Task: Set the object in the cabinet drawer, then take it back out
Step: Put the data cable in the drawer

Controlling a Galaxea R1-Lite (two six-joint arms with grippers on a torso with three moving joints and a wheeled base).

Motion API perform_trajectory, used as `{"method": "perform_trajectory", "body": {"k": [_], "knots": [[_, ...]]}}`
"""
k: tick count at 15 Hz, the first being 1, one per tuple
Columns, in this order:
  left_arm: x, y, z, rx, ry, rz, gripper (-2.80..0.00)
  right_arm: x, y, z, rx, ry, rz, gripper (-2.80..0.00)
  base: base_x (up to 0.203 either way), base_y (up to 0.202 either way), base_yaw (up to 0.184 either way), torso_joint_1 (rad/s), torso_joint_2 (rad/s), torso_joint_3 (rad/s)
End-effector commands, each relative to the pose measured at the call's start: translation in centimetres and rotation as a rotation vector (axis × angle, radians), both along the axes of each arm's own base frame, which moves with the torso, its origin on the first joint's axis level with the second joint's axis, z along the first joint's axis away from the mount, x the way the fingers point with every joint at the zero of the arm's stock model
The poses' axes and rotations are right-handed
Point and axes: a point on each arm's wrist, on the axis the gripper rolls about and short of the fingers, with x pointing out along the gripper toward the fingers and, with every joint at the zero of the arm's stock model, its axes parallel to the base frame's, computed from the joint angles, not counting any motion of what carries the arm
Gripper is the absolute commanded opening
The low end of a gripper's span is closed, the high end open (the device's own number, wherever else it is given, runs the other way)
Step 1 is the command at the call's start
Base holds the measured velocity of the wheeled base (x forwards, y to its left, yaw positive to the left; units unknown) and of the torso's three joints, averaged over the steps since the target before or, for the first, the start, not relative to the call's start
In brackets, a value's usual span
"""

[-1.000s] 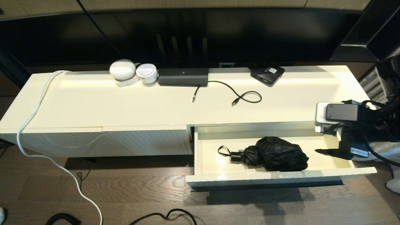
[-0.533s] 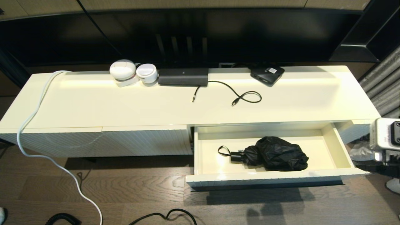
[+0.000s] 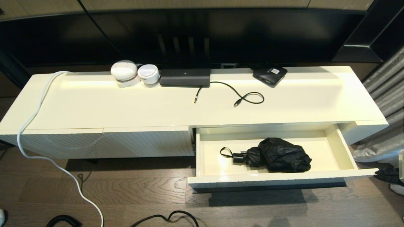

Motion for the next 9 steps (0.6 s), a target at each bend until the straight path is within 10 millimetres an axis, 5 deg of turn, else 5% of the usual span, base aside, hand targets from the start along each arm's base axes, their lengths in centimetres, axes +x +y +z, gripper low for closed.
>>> {"method": "perform_trajectory", "body": {"k": [1,9], "knots": [[0.0,0.0,0.0,-0.001,0.000,-0.002,-2.80,-1.0,-0.1,-0.8,-0.007,0.007,0.021,-2.80,0.000,0.000,0.000,0.000,0.00,0.000],[0.0,0.0,0.0,-0.001,0.000,-0.001,-2.80,-1.7,1.6,-2.4,0.007,0.020,0.168,-2.80,0.000,0.000,0.000,0.000,0.00,0.000]]}}
